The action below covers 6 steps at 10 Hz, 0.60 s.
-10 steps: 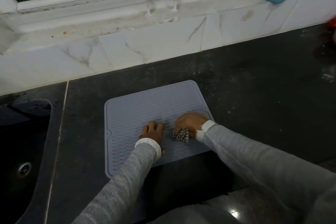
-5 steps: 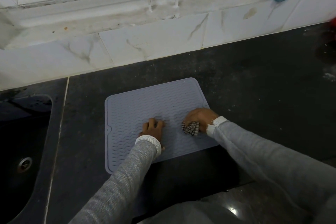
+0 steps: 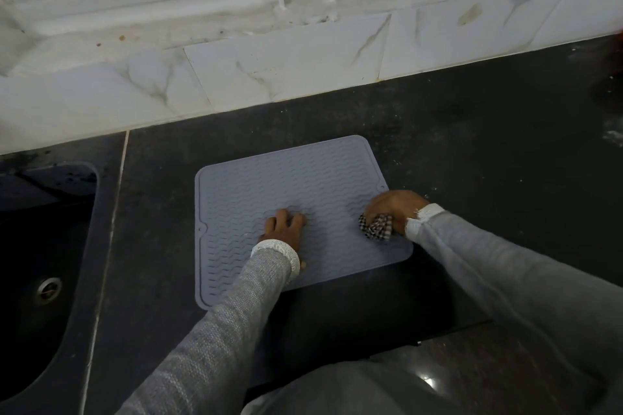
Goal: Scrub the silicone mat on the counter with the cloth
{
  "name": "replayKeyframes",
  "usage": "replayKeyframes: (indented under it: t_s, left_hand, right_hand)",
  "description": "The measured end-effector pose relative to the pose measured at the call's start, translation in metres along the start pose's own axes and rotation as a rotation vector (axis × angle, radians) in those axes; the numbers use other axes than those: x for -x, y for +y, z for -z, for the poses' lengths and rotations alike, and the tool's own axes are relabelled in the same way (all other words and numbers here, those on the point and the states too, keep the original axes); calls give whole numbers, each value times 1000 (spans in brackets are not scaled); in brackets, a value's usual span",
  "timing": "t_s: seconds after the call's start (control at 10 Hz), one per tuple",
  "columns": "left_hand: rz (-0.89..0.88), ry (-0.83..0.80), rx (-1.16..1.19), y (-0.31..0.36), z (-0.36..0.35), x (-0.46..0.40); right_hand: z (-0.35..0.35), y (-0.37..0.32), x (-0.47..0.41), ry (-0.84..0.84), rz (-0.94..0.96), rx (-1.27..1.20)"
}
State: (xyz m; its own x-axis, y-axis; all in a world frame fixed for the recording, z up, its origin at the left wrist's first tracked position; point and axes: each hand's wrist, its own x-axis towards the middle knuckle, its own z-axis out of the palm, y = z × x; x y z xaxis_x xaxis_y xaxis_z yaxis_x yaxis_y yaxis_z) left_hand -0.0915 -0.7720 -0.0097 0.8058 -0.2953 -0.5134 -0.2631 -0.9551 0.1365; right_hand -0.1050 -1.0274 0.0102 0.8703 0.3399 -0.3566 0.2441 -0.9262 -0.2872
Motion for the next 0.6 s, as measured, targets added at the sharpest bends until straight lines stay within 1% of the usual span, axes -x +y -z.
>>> replayKeyframes:
  t_s: [0.1, 0.2, 0.3, 0.4, 0.5, 0.6]
  left_hand:
    - [6, -8, -6, 1, 1, -1]
    - [4, -13, -12, 1, 2, 0]
    - [1, 1, -3, -1, 0, 2]
    - [-6, 4, -5, -2, 0, 1]
    - [-4, -6, -12, 0, 0, 1]
    - [-7, -13, -21, 0, -1, -1]
  right_hand:
    - [-25, -15, -21, 131, 145, -52]
    - [-33, -25, -27, 19, 181, 11]
    - [-27, 3, -25, -91, 120, 60]
    - [-22, 21, -9, -69, 84, 58]
    - [-10, 4, -10, -73, -61, -88]
    - [-17, -11, -7, 122, 147, -134]
